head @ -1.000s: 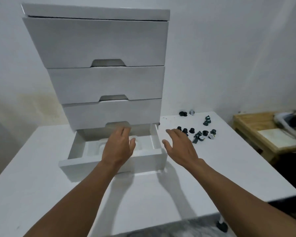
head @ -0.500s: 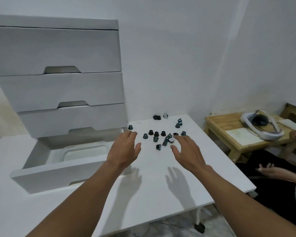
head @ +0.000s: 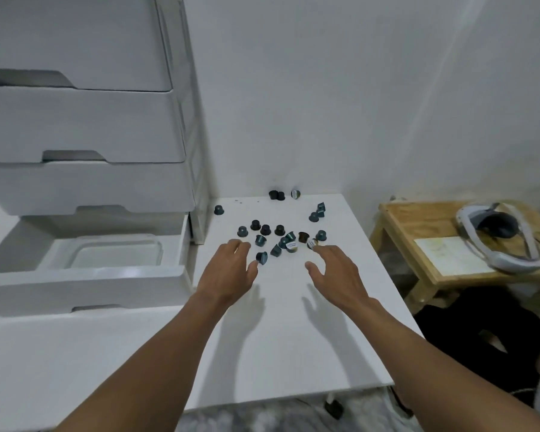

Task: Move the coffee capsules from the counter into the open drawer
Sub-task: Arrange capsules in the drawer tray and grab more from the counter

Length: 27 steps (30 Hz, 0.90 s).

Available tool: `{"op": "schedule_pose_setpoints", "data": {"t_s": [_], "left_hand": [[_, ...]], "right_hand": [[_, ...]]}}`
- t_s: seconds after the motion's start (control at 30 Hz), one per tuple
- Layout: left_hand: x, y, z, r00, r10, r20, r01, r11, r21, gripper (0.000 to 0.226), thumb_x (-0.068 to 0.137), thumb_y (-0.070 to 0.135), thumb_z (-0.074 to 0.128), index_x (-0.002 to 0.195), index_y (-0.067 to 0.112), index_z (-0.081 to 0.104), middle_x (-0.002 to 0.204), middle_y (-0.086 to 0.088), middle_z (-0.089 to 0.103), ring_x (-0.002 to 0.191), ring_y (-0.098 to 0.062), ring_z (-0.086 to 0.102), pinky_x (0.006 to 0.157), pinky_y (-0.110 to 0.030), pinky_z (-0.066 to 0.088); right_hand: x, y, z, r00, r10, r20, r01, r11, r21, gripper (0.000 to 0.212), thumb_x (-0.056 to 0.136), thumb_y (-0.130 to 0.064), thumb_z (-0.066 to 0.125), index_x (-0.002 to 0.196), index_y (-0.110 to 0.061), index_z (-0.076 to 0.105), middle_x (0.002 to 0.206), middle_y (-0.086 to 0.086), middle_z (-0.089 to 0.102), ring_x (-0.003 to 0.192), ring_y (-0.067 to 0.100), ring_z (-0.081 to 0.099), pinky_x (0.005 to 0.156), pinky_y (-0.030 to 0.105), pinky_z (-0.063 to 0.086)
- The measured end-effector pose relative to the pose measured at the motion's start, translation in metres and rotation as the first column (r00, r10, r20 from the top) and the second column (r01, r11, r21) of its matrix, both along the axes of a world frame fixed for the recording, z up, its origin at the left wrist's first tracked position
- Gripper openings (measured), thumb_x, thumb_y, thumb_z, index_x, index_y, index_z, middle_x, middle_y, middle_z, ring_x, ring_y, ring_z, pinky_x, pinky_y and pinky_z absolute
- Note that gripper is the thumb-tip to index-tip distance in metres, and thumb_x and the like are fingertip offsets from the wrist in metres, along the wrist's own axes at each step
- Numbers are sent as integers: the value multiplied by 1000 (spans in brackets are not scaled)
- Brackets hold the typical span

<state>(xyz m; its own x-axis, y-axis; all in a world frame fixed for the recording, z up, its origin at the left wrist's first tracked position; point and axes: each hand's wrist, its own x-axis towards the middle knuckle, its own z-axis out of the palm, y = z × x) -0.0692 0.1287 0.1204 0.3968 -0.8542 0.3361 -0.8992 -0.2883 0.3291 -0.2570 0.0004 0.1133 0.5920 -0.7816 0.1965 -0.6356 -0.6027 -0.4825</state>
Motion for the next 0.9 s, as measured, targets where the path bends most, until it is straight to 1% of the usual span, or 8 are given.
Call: {"op": "schedule_pose_setpoints", "data": {"t_s": [0.13, 0.27, 0.4, 0.43, 0.53, 0.6, 0.77, 0.9], "left_hand": [[11, -30, -20, 998, 0, -60, 4, 998, 61, 35, 90, 26, 56, 117, 2, 57, 116, -14, 58, 105, -33, 55, 86, -39, 48], [35, -67, -44, 996, -5, -94, 17, 992, 126, 35, 91, 27, 54, 118, 5, 56, 117, -11, 57, 105, -29, 54, 86, -38, 46], [62, -104, -70, 986, 13, -167, 19, 982, 188, 35, 90, 25, 55, 118, 5, 57, 116, -12, 58, 105, -30, 56, 86, -38, 48], [68, -112, -77, 983, 14, -182, 26, 976, 215, 36, 90, 26, 55, 120, 6, 56, 117, -11, 57, 106, -29, 55, 87, -37, 47], [85, -136, -99, 973, 27, -230, 40, 959, 281, 36, 91, 30, 53, 121, 10, 55, 121, -6, 56, 109, -25, 53, 89, -37, 47], [93, -150, -111, 965, 32, -261, 54, 948, 314, 35, 91, 31, 53, 120, 11, 55, 121, -4, 56, 109, -23, 53, 88, -37, 48], [104, -176, -142, 953, 3, -302, 115, 921, 373, 43, 93, 38, 50, 128, 13, 50, 127, -4, 53, 112, -21, 52, 90, -31, 47], [110, -187, -158, 934, -13, -358, 158, 911, 380, 32, 93, 33, 52, 116, 11, 59, 118, -6, 57, 101, -26, 56, 83, -33, 48]], "right_hand": [[22, -26, -20, 999, 45, 10, -46, 997, 65, 40, 94, -28, 54, 131, -17, 52, 135, 2, 52, 129, 18, 45, 103, 27, 33], [54, -62, -44, 998, 70, 3, -70, 991, 110, 39, 92, -28, 58, 129, -18, 54, 131, -2, 56, 122, 18, 51, 98, 23, 34], [89, -95, -70, 995, 93, -27, -85, 973, 215, 40, 89, -24, 61, 128, -15, 56, 126, 2, 59, 116, 19, 55, 94, 20, 34], [99, -103, -77, 994, 102, -25, -94, 969, 227, 39, 88, -22, 62, 126, -13, 57, 123, 5, 60, 114, 21, 56, 95, 21, 35], [126, -123, -96, 989, 142, -38, -129, 961, 244, 38, 86, -17, 62, 123, -9, 59, 123, 9, 62, 117, 26, 56, 99, 37, 44], [142, -133, -106, 984, 156, -90, -124, 950, 286, 40, 89, -18, 59, 128, -13, 56, 130, 7, 58, 122, 24, 51, 102, 35, 40], [165, -152, -135, 975, 174, -137, -118, 932, 343, 37, 89, -15, 56, 126, -15, 58, 123, 8, 58, 112, 24, 55, 91, 29, 40], [171, -158, -151, 972, 167, -168, -97, 927, 363, 30, 92, -18, 55, 121, -13, 61, 117, 8, 59, 104, 24, 57, 82, 24, 38]]}}
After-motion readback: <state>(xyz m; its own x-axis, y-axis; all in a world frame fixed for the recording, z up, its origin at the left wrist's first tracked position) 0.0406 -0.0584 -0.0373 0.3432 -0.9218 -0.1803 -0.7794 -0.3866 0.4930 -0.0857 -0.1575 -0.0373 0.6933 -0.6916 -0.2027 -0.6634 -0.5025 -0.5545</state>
